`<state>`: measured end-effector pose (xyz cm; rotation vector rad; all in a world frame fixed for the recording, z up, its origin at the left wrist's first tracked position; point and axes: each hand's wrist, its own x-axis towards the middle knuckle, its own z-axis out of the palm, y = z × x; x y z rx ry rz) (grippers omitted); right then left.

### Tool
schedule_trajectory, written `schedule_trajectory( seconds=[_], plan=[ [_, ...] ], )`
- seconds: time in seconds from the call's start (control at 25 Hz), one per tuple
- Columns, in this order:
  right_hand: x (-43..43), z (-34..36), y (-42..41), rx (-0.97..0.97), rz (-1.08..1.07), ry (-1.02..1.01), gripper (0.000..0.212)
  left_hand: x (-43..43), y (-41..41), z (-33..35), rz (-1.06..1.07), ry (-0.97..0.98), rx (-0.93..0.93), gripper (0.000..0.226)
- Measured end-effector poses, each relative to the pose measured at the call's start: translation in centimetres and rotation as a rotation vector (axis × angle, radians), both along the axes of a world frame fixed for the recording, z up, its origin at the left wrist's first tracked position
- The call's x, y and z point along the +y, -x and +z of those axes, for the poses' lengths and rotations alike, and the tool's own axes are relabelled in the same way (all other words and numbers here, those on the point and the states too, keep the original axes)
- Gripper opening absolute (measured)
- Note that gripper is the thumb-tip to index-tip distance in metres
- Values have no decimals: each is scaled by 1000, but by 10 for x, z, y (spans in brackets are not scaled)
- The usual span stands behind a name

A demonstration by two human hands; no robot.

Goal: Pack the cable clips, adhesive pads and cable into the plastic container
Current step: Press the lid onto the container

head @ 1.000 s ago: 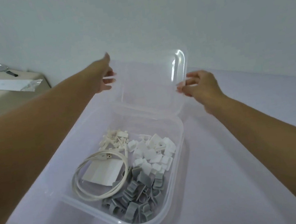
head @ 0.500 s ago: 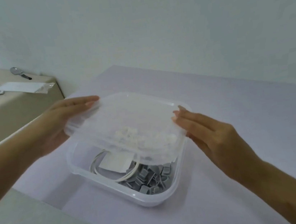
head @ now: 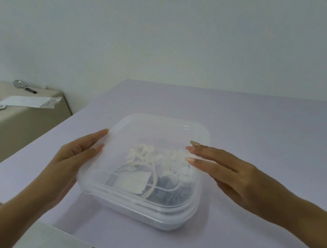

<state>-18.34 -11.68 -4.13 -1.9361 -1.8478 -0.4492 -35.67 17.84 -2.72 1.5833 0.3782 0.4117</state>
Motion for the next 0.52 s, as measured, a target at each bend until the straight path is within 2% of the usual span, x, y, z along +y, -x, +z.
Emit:
schedule_trajectory(
  seconds=[0.04,0.16,0.28,0.4,0.52],
  plan=[
    [1,-1,4,89,12,-24,52,-1,1,-1,-1,-9,-5,62],
    [2,-9,18,458,-15,-164,43,-6,0,-2,46,-8,-17,39],
    [12,-16,42,903,-182,-345,40,-6,1,-2,66,-17,16,38],
    [30,-12,63,1402,-305,-301,71,-7,-1,-1,73,51,43,35],
    [44,-11,71,1528,-373,-304,71,-15,-6,1,90,125,45,33]
  ],
)
